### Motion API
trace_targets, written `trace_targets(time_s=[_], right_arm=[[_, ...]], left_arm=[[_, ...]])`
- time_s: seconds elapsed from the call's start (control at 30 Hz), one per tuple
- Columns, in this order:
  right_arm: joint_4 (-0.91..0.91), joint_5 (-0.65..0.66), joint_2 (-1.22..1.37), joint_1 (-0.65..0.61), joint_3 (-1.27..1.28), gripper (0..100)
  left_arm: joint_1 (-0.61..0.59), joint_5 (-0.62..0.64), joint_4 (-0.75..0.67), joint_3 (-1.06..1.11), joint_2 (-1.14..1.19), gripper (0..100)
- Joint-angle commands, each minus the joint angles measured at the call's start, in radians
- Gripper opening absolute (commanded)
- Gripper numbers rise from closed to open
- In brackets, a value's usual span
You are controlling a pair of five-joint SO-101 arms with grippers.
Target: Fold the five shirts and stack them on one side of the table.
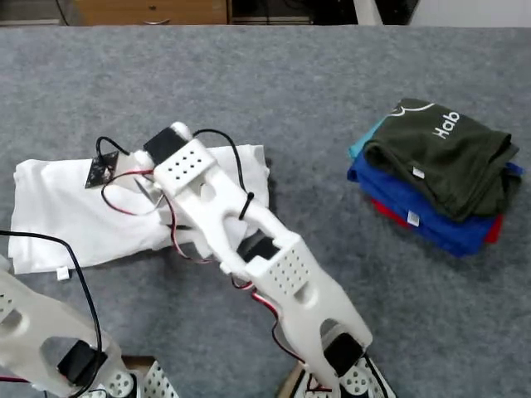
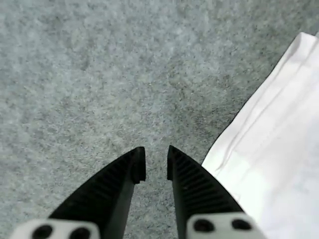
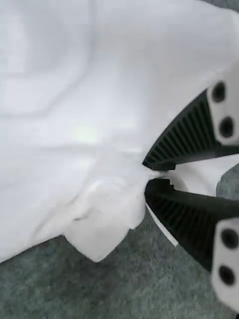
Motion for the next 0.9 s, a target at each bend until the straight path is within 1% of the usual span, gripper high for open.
trace_targets(time_s=[0.0,0.1,0.27,0.3,0.4,0.47,0.53,0.7,0.73,0.8,0.87], right_arm=[[0.02,0.114,0.025,0.044,-0.108,0.5],[0.012,0.189,0.061,0.059,-0.163,0.5],[-0.052,0.244,0.119,0.067,-0.28,1.8],[-0.074,0.245,0.131,0.067,-0.305,4.4],[-0.109,0.244,0.162,0.062,-0.381,18.9],[-0.1,0.242,0.171,0.059,-0.438,26.8],[-0.081,0.244,0.176,0.054,-0.481,28.8],[0.032,0.238,0.17,0.053,-0.587,28.4],[0.031,0.212,0.17,0.059,-0.611,26.7],[0.031,0.149,0.17,0.076,-0.657,18.1],[0.031,0.101,0.17,0.077,-0.688,3.6]], left_arm=[[0.002,-0.005,0.005,-0.048,-0.068,9],[0.003,-0.005,0.005,-0.048,-0.068,9],[0.003,-0.005,0.005,-0.048,-0.068,9],[0.003,-0.005,0.005,-0.048,-0.068,9],[0.003,-0.005,0.005,-0.048,-0.068,9],[0.003,-0.005,0.005,-0.048,-0.068,9],[0.003,-0.005,0.005,-0.048,-0.068,9],[0.003,-0.005,0.006,-0.048,-0.067,9],[0.003,-0.005,0.006,-0.048,-0.067,9],[0.003,-0.005,0.006,-0.048,-0.068,9],[0.003,-0.006,0.02,-0.049,-0.071,9]])
